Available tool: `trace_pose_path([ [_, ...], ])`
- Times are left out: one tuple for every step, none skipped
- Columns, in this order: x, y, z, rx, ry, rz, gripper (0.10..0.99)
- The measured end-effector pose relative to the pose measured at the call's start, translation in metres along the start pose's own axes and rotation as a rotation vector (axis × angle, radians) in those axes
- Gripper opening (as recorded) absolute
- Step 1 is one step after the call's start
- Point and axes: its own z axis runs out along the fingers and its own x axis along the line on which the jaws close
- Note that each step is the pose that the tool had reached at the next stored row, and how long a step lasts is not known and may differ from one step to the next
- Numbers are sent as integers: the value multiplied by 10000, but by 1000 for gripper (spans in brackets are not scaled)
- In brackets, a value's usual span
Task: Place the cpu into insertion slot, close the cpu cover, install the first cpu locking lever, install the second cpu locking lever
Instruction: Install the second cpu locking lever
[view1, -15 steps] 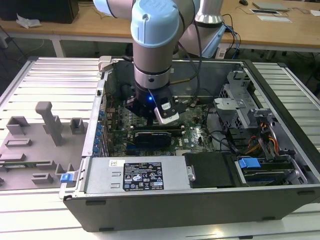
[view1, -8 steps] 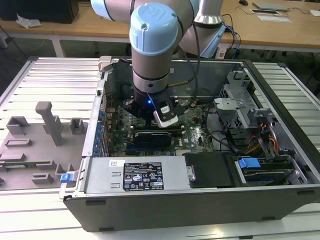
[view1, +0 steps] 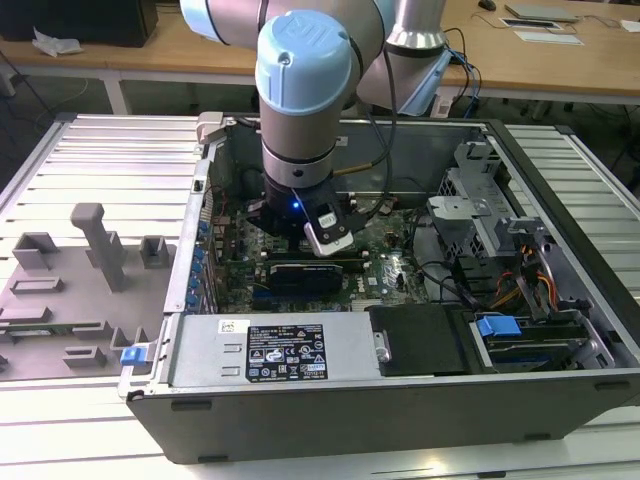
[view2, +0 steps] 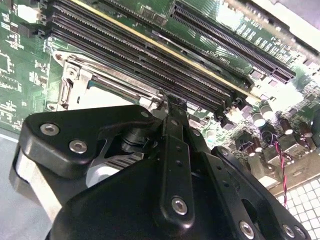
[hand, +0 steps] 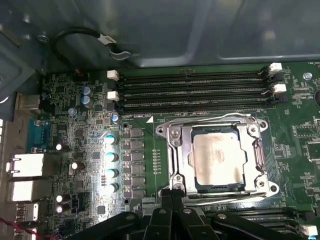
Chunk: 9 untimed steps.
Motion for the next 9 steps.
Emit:
trace_pose_path([
  [3,3,2,1,2,-6,106],
  [6,6,6,0,3,-13,106],
  [8,8,9,0,5,-19,106],
  [11,10,13,1,7,-27,106],
  [12,11,17,0,9,-34,106],
  [15,11,30,-1,10,-50,106],
  [17,9,36,1,14,-57,106],
  [19,8,39,3,17,-63,106],
  [20,7,42,5,18,-67,106],
])
